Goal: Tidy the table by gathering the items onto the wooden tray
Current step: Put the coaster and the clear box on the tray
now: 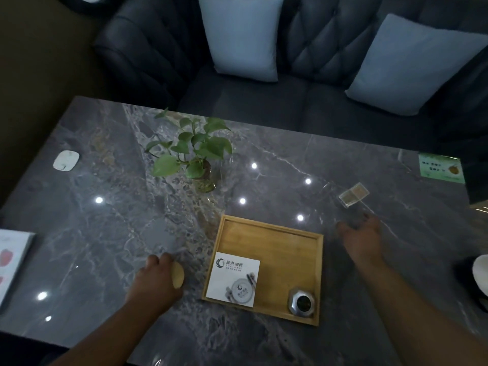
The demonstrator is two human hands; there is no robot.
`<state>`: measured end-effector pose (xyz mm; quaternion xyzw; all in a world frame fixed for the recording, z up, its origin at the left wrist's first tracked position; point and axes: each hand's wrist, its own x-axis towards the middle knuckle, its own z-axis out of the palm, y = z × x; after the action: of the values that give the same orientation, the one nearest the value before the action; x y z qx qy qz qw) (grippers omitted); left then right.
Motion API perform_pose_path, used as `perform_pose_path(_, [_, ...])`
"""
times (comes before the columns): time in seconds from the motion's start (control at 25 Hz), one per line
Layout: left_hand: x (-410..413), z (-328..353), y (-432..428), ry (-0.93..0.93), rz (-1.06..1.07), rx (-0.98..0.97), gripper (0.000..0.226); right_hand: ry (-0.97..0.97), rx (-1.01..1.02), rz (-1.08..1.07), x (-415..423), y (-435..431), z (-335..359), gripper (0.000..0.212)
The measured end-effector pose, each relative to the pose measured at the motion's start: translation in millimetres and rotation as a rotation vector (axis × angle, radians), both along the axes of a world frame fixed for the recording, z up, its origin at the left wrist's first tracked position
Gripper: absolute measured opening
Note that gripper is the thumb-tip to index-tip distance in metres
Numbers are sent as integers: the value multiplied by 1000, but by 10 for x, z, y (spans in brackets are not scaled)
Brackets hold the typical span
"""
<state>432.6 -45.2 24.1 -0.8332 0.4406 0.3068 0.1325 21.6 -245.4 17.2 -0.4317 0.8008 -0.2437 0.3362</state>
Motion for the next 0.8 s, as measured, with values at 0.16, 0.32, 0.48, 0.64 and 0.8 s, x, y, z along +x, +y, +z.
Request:
perform_pose_path(0.16, [-139, 143, -307, 61, 63, -179, 76, 14, -60, 25, -109, -236, -92, 66])
perform_pose_path(0.32, [-396, 302, -796, 114, 58, -275, 83, -128, -112, 56, -139, -410, -190, 68])
perform_pose_path(0.48, [-649, 340, -1197, 143, -9, -232, 81, -140, -163, -32, -105, -519, -264, 69])
perform_pose_path(0.64, [-868, 277, -1444, 113, -103, -133, 83, -89, -161, -17, -146, -695, -306, 61])
perform_pose_path(0.8, [-1035, 159, -1552, 47, -170, -30, 89, 38, -143, 1, -138, -794, -345, 45])
